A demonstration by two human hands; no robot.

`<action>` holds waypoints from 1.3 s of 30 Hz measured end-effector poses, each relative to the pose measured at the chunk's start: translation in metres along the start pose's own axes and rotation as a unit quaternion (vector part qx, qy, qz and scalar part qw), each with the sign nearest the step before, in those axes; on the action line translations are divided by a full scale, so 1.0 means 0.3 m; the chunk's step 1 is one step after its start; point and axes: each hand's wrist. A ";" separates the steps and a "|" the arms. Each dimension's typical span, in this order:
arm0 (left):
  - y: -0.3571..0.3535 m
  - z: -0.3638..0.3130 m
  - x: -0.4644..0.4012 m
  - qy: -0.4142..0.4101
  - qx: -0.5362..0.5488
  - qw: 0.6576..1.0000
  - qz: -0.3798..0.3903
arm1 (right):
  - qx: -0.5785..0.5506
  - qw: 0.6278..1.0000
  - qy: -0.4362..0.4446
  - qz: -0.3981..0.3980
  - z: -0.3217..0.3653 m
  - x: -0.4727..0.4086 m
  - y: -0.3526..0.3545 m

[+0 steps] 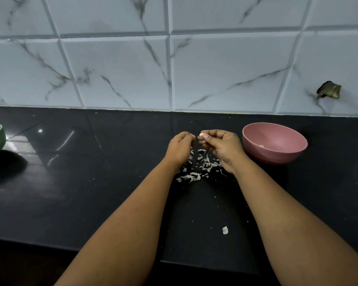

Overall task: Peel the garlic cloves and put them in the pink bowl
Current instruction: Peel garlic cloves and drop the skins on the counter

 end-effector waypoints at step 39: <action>-0.002 0.020 -0.010 -0.068 -0.113 0.991 -0.023 | 0.381 0.904 0.138 -0.135 -0.006 -0.017 0.021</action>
Point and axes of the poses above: each hand's wrist, its own x-axis away from the middle knuckle, its own y-axis out of the back of the hand, z = x × y, and after that the axes turned 9 degrees about -y, right-handed
